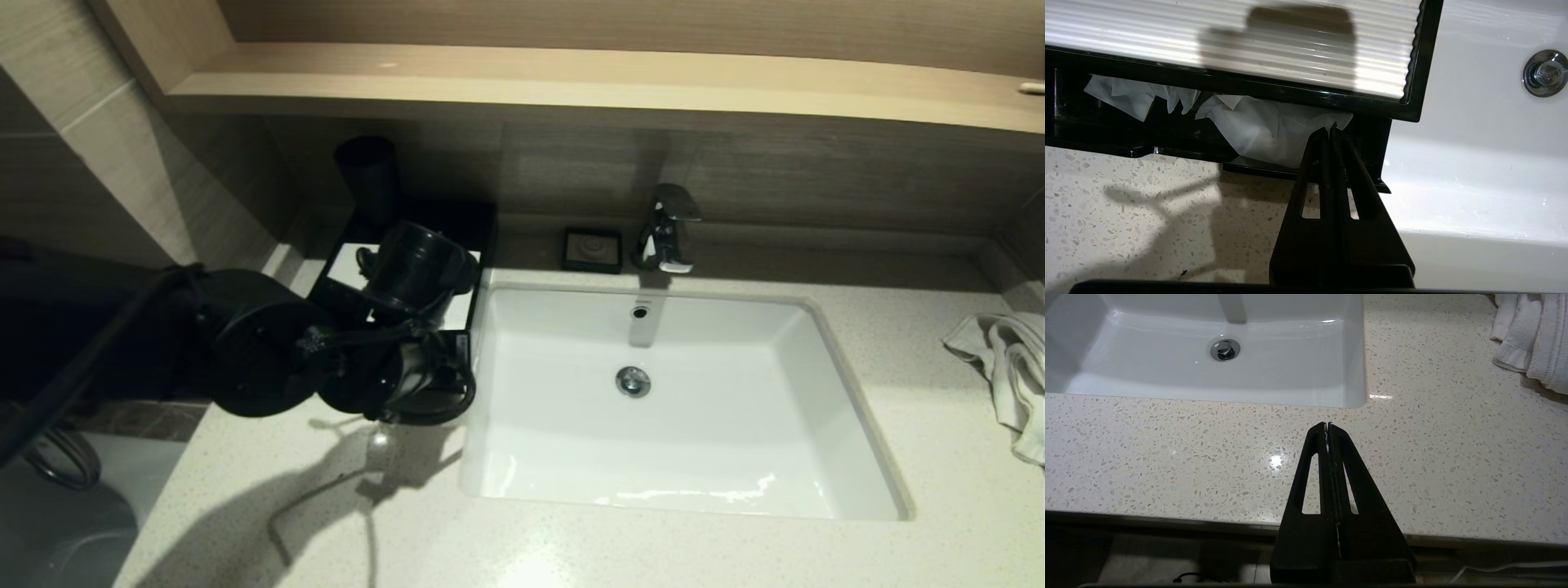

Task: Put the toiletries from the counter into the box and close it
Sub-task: Close the drawer

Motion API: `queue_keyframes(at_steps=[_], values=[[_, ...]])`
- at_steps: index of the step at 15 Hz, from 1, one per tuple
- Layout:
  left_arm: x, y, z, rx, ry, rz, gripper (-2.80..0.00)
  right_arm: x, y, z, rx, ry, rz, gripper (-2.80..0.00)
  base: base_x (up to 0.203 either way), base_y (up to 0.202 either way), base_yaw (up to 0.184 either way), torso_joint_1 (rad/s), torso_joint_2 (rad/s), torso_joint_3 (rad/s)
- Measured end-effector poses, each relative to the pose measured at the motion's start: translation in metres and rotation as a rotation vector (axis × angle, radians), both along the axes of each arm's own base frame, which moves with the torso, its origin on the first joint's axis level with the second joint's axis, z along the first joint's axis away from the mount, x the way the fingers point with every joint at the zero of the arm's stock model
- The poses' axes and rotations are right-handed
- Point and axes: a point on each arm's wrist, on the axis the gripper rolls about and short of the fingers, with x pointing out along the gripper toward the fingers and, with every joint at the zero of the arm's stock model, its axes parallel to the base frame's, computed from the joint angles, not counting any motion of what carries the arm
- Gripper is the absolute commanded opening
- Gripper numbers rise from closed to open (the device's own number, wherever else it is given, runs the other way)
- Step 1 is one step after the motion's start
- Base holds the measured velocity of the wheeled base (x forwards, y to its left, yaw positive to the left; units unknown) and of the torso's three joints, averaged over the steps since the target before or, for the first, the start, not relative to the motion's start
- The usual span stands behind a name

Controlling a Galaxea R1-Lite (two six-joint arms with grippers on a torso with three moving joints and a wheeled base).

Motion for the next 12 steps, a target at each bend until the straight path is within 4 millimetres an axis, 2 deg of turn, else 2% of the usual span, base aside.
queue_keyframes(at_steps=[12], values=[[0.01, -0.003, -0.012, 0.005, 0.007, 0.012, -2.8, 0.0, 0.0, 0.0, 0.0, 0.0, -0.001, -2.8, 0.0, 0.0, 0.0, 0.0, 0.0, 0.0]])
